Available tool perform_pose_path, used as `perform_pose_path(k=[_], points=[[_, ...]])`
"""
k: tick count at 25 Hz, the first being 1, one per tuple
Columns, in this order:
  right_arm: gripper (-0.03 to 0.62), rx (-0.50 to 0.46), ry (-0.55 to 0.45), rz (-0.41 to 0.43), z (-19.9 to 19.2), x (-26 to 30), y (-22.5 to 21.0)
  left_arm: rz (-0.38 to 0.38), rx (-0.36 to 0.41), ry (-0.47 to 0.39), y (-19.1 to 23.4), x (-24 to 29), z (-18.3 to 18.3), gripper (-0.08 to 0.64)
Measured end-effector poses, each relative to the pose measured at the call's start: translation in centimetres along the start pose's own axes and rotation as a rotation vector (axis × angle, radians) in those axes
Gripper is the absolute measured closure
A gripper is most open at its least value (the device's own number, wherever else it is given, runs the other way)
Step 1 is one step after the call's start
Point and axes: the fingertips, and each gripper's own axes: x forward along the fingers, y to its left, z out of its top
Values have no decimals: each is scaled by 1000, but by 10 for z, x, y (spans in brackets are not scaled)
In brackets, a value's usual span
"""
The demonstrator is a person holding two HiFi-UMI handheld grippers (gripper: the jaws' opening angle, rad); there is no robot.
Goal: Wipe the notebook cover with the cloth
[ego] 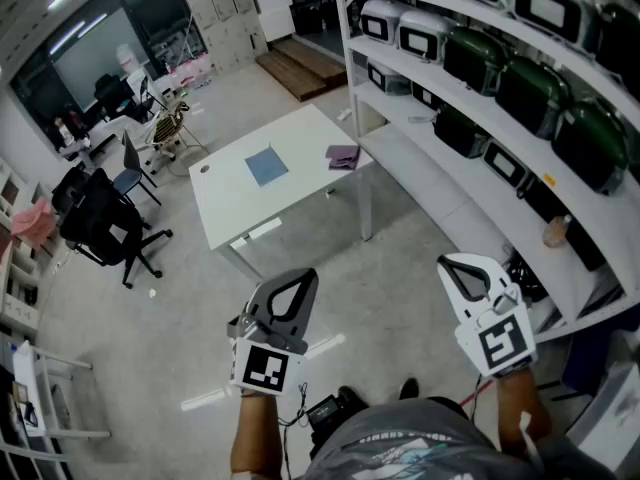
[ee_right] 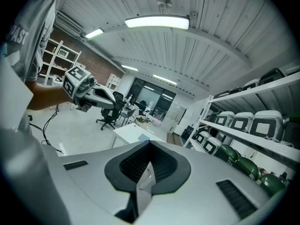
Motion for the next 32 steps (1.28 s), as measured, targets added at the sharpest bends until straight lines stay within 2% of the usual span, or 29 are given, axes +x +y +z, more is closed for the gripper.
perform_pose_path(k=[18,32], points=[[561,28,4,-2,8,9,18,-21,2,-16,10,-12,-10,557],[561,39,12,-67,27,36,35,-38,-18,-52,39,-31,-38,557]])
